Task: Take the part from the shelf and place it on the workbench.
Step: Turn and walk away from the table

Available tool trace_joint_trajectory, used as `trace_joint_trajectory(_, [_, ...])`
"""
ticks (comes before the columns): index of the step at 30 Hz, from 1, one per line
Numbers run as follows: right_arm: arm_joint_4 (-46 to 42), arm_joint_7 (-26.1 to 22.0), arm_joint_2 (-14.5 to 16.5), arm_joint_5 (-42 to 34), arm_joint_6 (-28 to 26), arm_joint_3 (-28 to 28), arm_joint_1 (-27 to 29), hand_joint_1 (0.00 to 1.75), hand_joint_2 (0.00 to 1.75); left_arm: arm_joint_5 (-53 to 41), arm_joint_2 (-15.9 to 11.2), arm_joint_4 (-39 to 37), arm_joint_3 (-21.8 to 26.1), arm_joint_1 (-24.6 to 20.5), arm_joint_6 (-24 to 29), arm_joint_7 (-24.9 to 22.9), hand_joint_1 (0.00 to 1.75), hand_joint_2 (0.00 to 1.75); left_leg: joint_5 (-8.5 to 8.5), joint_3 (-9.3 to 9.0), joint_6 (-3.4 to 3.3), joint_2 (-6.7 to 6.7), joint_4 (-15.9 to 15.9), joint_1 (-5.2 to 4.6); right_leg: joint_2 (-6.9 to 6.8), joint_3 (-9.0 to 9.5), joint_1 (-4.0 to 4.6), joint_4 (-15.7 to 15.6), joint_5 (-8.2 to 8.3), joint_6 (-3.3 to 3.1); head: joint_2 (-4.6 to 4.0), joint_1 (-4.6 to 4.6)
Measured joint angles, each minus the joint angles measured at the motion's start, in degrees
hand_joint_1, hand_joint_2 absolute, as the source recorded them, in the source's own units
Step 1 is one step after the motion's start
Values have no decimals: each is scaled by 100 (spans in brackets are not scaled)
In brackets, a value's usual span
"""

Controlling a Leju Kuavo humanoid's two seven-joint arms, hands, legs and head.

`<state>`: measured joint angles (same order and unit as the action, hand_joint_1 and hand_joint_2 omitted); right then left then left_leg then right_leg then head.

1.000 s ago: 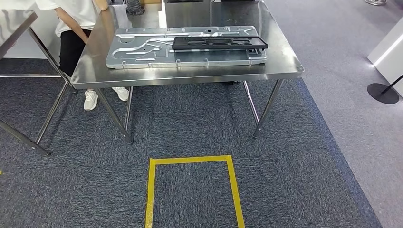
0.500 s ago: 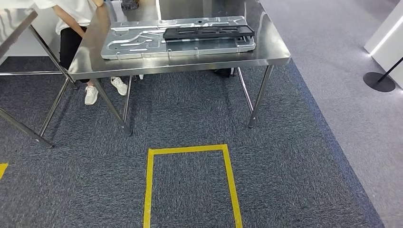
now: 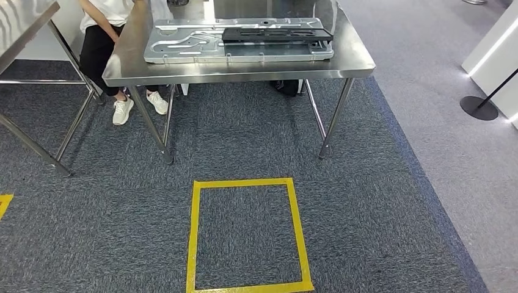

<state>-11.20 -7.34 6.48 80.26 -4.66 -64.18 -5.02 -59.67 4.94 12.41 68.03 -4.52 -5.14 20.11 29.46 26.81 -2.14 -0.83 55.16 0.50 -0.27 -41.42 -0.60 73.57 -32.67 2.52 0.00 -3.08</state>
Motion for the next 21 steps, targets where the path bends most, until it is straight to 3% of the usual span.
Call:
trace_joint_trajectory(1, [4, -3, 0, -10, 57, -11, 0, 0, 0, 8, 0, 0, 1, 4, -1, 1, 0, 0, -20, 31, 7, 1, 9, -3, 0, 58, -8, 35, 4, 4, 0, 0])
trace_joint_trajectory(2, [7, 1, 0, -22, 110, -19, -1, 0, 0, 13, 0, 0, 1, 8, -1, 3, 0, 0, -34, 51, 14, 2, 19, -4, 0, 232, -13, -163, 104, -2, 0, 0])
trace_joint_trajectory(4, [7, 25, -3, -59, 205, -36, -7, 0, 87, 19, 3, 0, 1, 8, -2, 9, 0, 0, -45, 66, 38, 5, 45, -10, 0, 779, -10, -998, 393, -45, 0, 0])
trace_joint_trajectory(6, [7, 51, -6, -83, 246, -63, -18, 0, 175, 20, 6, 0, 1, 0, -2, 13, 0, 0, -49, 91, 85, 4, 80, -30, 1, 1107, 11, -1593, 511, -99, 0, 0])
trace_joint_trajectory(9, [7, 99, -7, -83, 252, -101, -13, 0, 175, 16, 6, 0, 1, -10, 1, 11, 0, 0, -67, 125, 165, 2, 88, -38, 1, 1120, 32, -1708, 519, -171, 0, 0])
trace_joint_trajectory(13, [7, 223, -8, -78, 223, -110, -9, 0, 175, 15, 3, 0, 7, -15, 14, -7, 0, 0, -109, 122, 76, 9, 32, -34, 6, 1126, 41, -1765, 562, -208, 0, -1])
trace_joint_trajectory(14, [7, 239, -8, -79, 217, -114, -10, 0, 175, 16, 3, 0, 8, -16, 15, -10, 0, 0, -108, 122, 106, 9, 31, -25, 5, 1121, 50, -1759, 563, -219, 0, -1])
trace_joint_trajectory(16, [7, 299, -9, -81, 219, -125, -13, 0, 175, 16, 4, 0, 8, -15, 18, -25, 0, 87, -122, 123, 147, 9, 28, -13, 4, 1114, 62, -1745, 565, -238, 0, 0])
trace_joint_trajectory(17, [7, 354, -10, -86, 223, -133, -16, 0, 131, 16, 4, 0, 9, -15, 22, -45, 0, 131, -126, 124, 156, 9, 28, -9, 3, 1111, 66, -1738, 565, -245, 0, 0])
trace_joint_trajectory(18, [7, 404, -10, -101, 228, -143, -17, 0, 131, 17, 4, 0, 10, -15, 30, -71, 0, 175, -132, 125, 167, 10, 28, -7, 2, 1109, 68, -1733, 566, -250, 0, 0])
trace_joint_trajectory(20, [7, 419, -10, -159, 251, -166, -17, 0, 131, 25, 4, 0, 15, -14, 53, -116, 0, 175, -140, 128, 183, 10, 28, -4, 2, 1105, 72, -1726, 569, -260, 0, 0])
trace_joint_trajectory(21, [7, 375, -10, -192, 271, -179, -16, 0, 175, 29, 4, 0, 17, -13, 66, -126, 0, 175, -144, 131, 192, 10, 28, -3, 2, 1103, 73, -1724, 572, -264, 0, 0])
